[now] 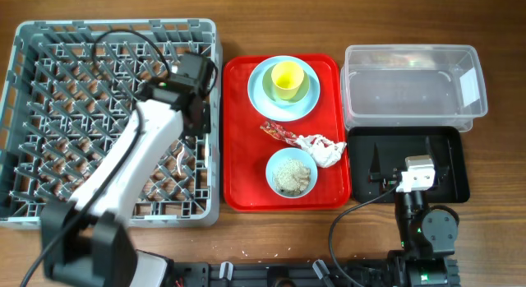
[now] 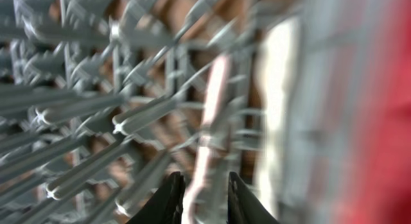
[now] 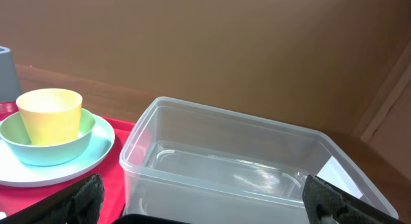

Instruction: Sort waste into correct bins and load items into the dishwasher rack

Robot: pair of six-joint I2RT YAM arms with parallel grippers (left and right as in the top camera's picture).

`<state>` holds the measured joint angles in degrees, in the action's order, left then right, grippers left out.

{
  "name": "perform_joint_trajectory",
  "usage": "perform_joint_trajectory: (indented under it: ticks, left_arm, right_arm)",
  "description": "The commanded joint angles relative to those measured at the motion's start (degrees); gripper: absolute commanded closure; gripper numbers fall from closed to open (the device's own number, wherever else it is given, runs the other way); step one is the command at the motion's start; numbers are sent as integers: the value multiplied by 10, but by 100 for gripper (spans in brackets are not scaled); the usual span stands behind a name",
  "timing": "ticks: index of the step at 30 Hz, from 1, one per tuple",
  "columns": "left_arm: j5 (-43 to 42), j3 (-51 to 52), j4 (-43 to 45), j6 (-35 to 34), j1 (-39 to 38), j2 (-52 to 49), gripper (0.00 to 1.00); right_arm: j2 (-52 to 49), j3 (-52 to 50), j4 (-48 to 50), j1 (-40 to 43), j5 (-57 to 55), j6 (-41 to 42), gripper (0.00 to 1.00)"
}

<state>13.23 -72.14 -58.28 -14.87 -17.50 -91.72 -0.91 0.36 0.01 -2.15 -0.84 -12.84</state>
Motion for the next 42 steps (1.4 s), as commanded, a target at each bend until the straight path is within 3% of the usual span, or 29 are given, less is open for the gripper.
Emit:
perform_joint_trajectory:
  ticks: [1,4,7,11,14,19,25,33,42]
  left_arm:
    - [-253,-37,8,-27,3,98,73]
    - [-332,-37,-7,-28,-20,123,76]
    - [-331,-23,-23,-37,-81,119,96]
    - [-297,34,31,-98,-172,107,96]
    - [-250,91,135,-162,-252,83,95]
    - [-136,116,224,-191,-327,0,96]
    - [-81,116,247,-190,-332,-93,96]
    - [119,116,203,-188,-285,-99,96]
    - [119,78,195,-184,-252,-61,92]
  right_arm:
    - [1,-1,3,2,9,9,0]
    - [1,-1,3,2,9,9,0]
    - [1,-1,3,2,9,9,0]
    - [1,-1,3,2,9,10,0]
    - [1,-1,3,2,9,10,0]
    - [1,-1,3,2,9,10,0]
    - [1,-1,3,2,9,10,0]
    - [1,-1,3,2,9,9,0]
    - [1,-1,3,2,9,9,0]
